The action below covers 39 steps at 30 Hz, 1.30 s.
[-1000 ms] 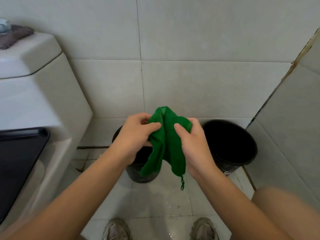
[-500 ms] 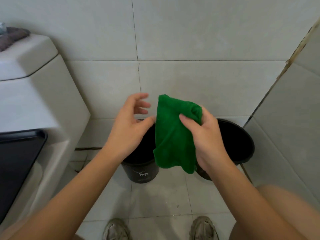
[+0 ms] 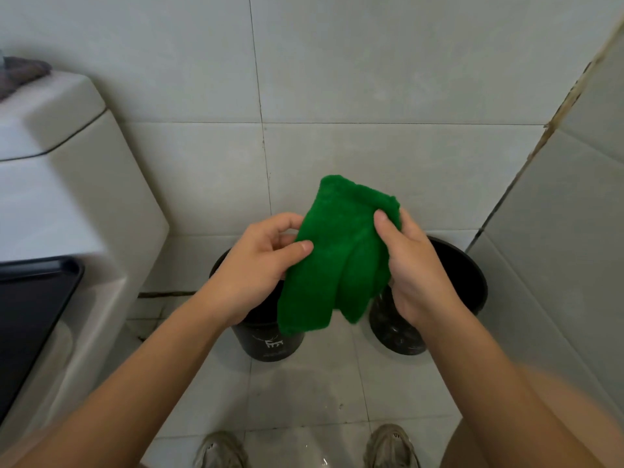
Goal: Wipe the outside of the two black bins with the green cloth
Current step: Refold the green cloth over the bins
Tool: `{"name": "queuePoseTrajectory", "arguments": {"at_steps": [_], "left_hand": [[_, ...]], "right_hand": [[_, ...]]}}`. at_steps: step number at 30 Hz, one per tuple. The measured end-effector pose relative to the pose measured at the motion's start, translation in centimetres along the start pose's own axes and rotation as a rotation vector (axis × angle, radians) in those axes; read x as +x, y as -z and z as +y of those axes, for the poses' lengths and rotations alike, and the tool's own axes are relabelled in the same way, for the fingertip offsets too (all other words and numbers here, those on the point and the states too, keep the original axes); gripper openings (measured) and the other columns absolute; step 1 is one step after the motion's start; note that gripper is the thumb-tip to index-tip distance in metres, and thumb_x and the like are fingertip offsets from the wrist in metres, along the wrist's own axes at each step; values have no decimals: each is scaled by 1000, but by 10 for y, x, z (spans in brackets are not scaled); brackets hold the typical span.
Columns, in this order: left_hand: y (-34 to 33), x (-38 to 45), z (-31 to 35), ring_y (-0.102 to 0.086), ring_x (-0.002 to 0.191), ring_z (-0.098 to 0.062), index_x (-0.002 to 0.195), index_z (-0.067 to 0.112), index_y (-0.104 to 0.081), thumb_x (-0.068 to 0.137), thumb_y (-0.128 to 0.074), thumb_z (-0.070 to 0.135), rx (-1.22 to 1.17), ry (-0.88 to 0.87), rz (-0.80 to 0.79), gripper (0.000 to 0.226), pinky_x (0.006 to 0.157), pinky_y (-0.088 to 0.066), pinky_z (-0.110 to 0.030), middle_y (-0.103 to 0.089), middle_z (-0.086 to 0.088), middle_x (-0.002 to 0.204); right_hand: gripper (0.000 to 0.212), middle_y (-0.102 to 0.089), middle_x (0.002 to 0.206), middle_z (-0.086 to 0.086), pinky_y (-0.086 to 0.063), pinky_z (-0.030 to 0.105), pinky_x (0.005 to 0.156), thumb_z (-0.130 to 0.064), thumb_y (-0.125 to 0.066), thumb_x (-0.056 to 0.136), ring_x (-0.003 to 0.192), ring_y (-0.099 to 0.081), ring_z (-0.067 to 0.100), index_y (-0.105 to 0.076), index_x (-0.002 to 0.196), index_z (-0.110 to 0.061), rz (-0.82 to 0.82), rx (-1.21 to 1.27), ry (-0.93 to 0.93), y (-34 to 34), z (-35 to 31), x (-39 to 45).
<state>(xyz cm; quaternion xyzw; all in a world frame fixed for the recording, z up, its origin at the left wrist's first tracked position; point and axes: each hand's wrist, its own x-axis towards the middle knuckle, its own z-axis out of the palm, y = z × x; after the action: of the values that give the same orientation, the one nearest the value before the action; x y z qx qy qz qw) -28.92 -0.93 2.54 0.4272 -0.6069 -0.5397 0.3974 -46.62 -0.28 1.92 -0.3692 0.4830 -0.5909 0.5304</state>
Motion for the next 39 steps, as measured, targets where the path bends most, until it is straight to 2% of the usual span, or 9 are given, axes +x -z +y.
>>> {"name": "queuePoseTrajectory", "arguments": {"at_steps": [4, 7, 13, 17, 20, 25, 28, 34, 39], "left_hand": [[-3, 0, 5, -69, 73, -17, 129, 25, -52, 98, -48, 2, -59, -3, 5, 38, 65, -55, -28, -73, -12, 80], [-6, -2, 4, -70, 71, -12, 134, 31, -49, 97, -47, -2, -128, -32, 47, 49, 62, -54, -21, -72, -4, 74], [8, 2, 2, -60, 118, -6, 143, 27, -40, 67, -70, -1, 150, -35, -124, 87, 97, -52, -28, -57, 9, 133], [8, 0, -1, -47, 129, -15, 148, 25, -35, 83, -69, 4, 854, -170, -24, 77, 107, -37, -29, -49, 4, 141], [8, -1, 0, -57, 104, -20, 128, 28, -56, 85, -71, 21, 1070, -305, 89, 46, 84, -43, -32, -59, 4, 111], [13, 2, 7, -60, 89, -6, 93, 20, -65, 70, -73, 49, 569, -194, -42, 37, 76, -48, -21, -59, 7, 99], [4, -2, 10, -63, 65, -7, 88, 8, -60, 75, -81, 23, 142, -111, -61, 29, 57, -49, -19, -65, 4, 72], [-15, 3, 0, -62, 56, 0, 80, 13, -58, 86, -71, 15, 51, -151, 249, 15, 50, -47, -15, -64, 11, 59], [-34, 4, -2, -61, 60, 4, 83, 17, -59, 89, -66, 18, -18, -217, 328, 10, 53, -47, -12, -65, 15, 63]], "right_hand": [[56, -52, 138, 1, -59, 34, 77, -21, -52, 99, 106, -65, 16, -29, 148, -35, 44, 33, -36, 3, 1, -1], [74, -47, 145, 0, -54, 39, 92, -22, -63, 93, 112, -64, 15, -20, 148, -48, -62, -12, -17, 4, 4, -6], [85, -58, 127, -6, -54, 33, 93, -1, -80, 71, 110, -62, 11, -44, 141, -31, -280, -401, 49, 11, -1, -8], [61, -59, 119, -1, -48, 38, 95, -18, -80, 74, 110, -55, 15, -56, 130, -29, -211, -941, 235, 10, 10, -8], [31, -56, 105, -2, -44, 32, 89, -28, -77, 76, 101, -53, 12, -67, 105, -33, -174, -1000, 323, 9, 9, -9], [32, -57, 124, 0, -49, 38, 94, -28, -76, 60, 108, -59, 14, -70, 88, -15, -197, -456, 99, 15, 0, -6], [39, -69, 110, 19, -54, 45, 88, -16, -76, 68, 102, -67, 35, -68, 105, -5, -244, -15, -44, 8, 6, -16], [77, -71, 112, 8, -56, 40, 86, -34, -80, 64, 100, -70, 22, -50, 132, -13, -19, 181, -106, -3, 20, -24], [51, -72, 110, 9, -52, 37, 94, -33, -68, 72, 97, -69, 21, -66, 117, -10, -115, 401, -331, -4, 23, -30]]}}
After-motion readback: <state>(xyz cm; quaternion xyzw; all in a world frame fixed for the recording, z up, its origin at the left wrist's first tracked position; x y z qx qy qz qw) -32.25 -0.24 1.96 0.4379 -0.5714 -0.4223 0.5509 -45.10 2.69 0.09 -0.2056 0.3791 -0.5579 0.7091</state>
